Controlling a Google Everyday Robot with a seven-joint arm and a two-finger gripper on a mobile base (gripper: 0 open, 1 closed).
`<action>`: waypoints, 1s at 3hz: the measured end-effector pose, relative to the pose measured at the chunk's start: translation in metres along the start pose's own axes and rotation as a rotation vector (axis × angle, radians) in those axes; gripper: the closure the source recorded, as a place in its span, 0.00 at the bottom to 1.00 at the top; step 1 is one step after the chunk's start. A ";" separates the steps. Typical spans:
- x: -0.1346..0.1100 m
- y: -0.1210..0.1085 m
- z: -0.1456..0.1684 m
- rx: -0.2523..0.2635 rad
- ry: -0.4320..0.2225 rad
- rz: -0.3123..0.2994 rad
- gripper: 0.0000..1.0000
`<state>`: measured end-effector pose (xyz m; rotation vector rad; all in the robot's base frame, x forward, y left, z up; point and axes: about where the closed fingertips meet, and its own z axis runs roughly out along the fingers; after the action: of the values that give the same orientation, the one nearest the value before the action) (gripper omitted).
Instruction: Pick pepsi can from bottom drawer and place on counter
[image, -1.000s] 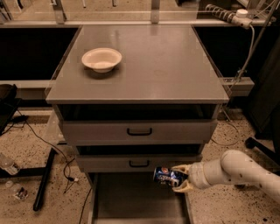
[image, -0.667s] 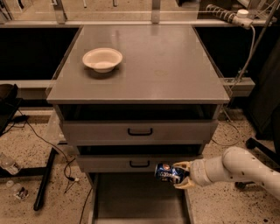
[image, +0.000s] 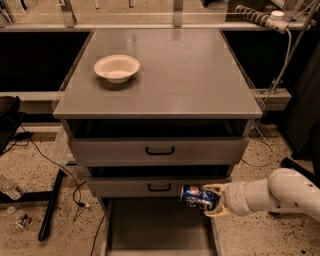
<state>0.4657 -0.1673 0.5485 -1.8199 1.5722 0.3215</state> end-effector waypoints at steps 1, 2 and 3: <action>-0.045 -0.008 -0.074 0.078 0.021 -0.086 1.00; -0.093 -0.027 -0.143 0.135 0.025 -0.176 1.00; -0.133 -0.060 -0.200 0.170 -0.006 -0.225 1.00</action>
Offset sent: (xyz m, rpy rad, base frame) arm -0.0446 -0.0299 0.2710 -0.0525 -0.3341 0.0706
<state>0.4415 -0.1928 0.7936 -1.8374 1.3313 0.0860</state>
